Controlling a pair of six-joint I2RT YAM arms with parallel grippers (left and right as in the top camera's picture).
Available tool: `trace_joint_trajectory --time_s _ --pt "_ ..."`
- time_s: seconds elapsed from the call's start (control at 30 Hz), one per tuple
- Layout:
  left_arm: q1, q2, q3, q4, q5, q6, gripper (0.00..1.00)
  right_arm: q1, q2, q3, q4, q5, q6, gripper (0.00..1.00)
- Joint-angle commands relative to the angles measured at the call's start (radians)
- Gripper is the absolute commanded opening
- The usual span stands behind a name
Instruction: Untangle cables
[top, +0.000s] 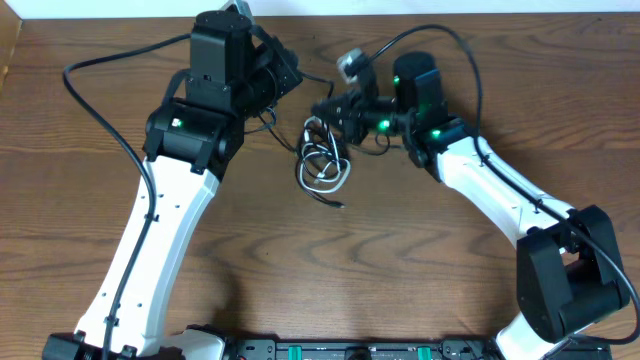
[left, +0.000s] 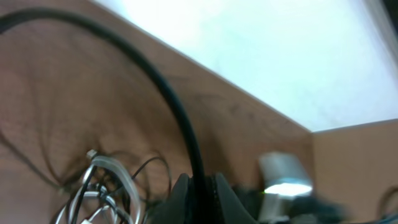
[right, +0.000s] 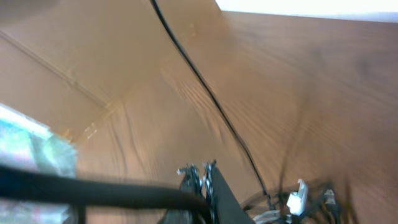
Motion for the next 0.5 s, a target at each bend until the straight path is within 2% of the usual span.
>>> trace_joint_trajectory --time_s 0.0,0.07,0.1,0.2,0.37,0.47 --pt "-0.001 0.047 0.006 -0.051 -0.011 0.032 0.13 -0.046 0.001 0.010 0.152 -0.057 0.285 0.01" --pt "0.000 0.056 0.006 -0.076 -0.010 0.050 0.35 -0.070 0.001 0.010 0.226 -0.057 0.364 0.01" --pt "0.000 0.059 0.006 -0.092 -0.010 0.054 0.40 -0.082 0.001 0.010 0.252 -0.059 0.393 0.01" --pt "0.000 0.065 0.006 -0.154 -0.010 0.057 0.50 -0.117 0.001 0.010 0.275 -0.062 0.457 0.01" --pt "-0.001 0.116 -0.009 -0.204 0.003 0.056 0.64 -0.147 0.001 0.010 0.240 -0.074 0.456 0.01" --pt "-0.001 0.193 -0.014 -0.203 0.082 0.056 0.67 -0.151 0.002 0.010 0.240 -0.069 0.457 0.01"
